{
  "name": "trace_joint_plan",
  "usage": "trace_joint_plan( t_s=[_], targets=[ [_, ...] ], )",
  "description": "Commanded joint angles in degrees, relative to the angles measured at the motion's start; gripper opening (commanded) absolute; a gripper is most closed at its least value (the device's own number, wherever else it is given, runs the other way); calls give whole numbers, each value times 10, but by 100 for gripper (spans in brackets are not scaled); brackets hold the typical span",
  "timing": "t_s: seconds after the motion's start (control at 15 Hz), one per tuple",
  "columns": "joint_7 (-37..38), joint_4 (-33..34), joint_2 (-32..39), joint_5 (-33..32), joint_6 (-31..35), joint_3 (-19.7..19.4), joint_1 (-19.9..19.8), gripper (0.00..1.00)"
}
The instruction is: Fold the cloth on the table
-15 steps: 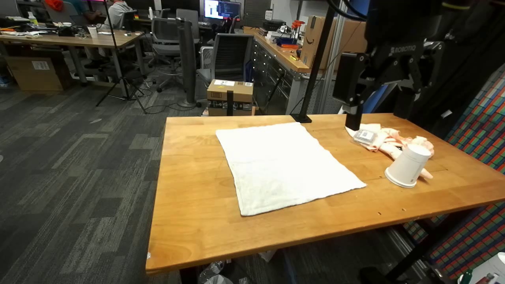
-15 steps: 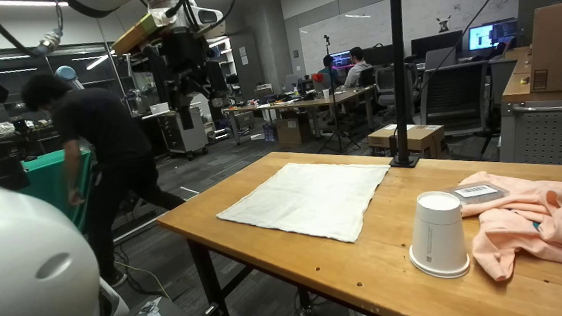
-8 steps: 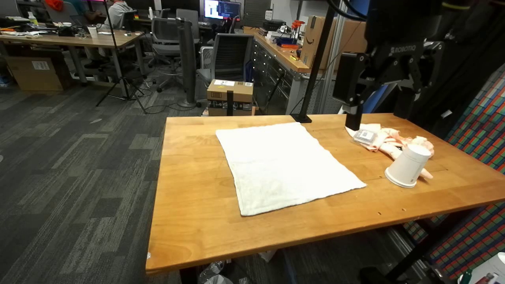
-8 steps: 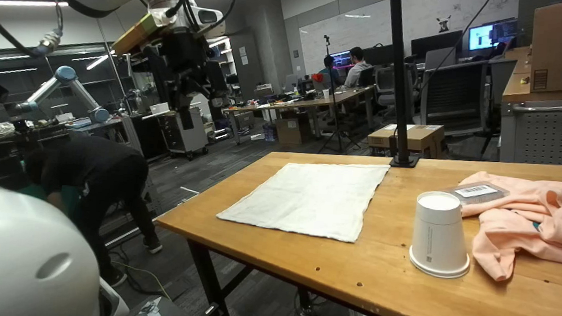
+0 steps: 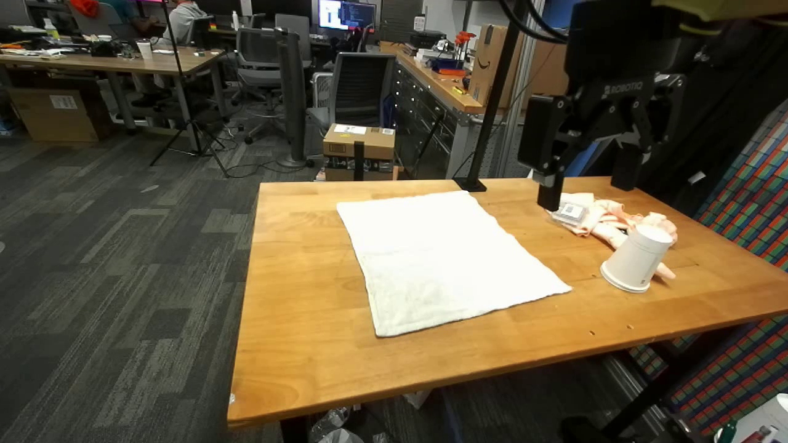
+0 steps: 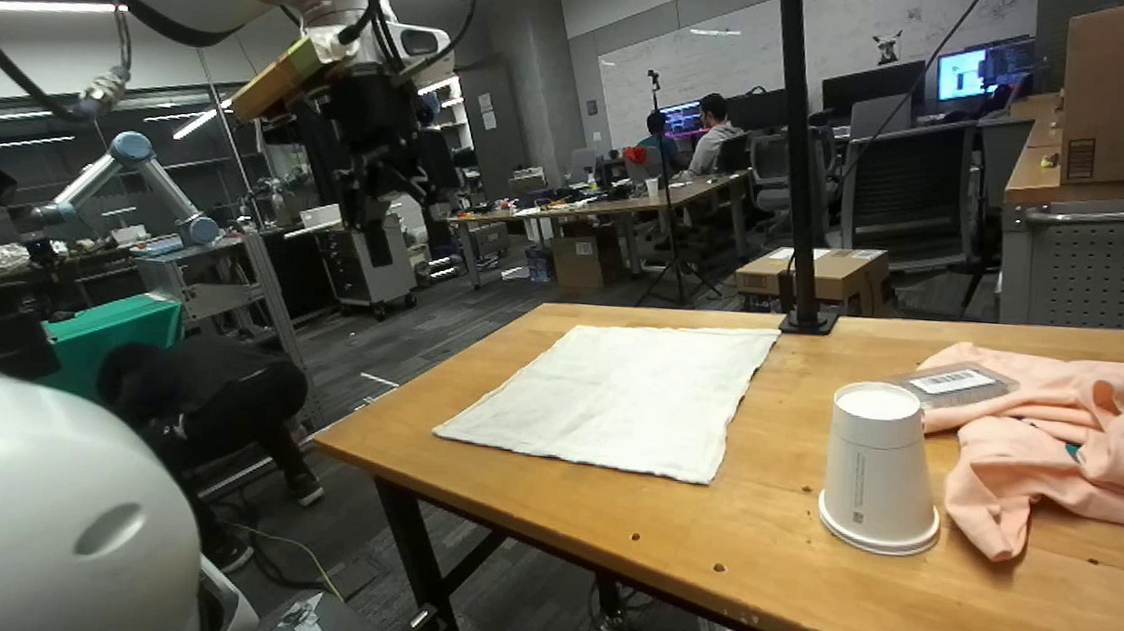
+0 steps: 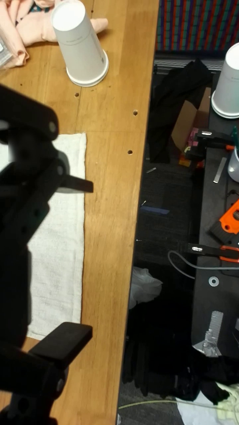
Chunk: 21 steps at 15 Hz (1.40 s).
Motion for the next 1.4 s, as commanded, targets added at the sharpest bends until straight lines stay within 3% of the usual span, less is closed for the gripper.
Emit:
trace_joint_plan(
  t_s=[0.0, 0.33, 0.67, 0.93, 1.33],
  targets=[
    [-17, -33, 3, -43, 86, -5, 11, 100],
    [-45, -115, 30, -107, 266, -31, -4, 100],
    [-52, -152, 82, -128, 398, -88, -43, 100],
    [-66, -143, 143, -92, 468, -131, -61, 100],
    [-80, -130, 232, -86, 523, -162, -75, 100]
  ],
)
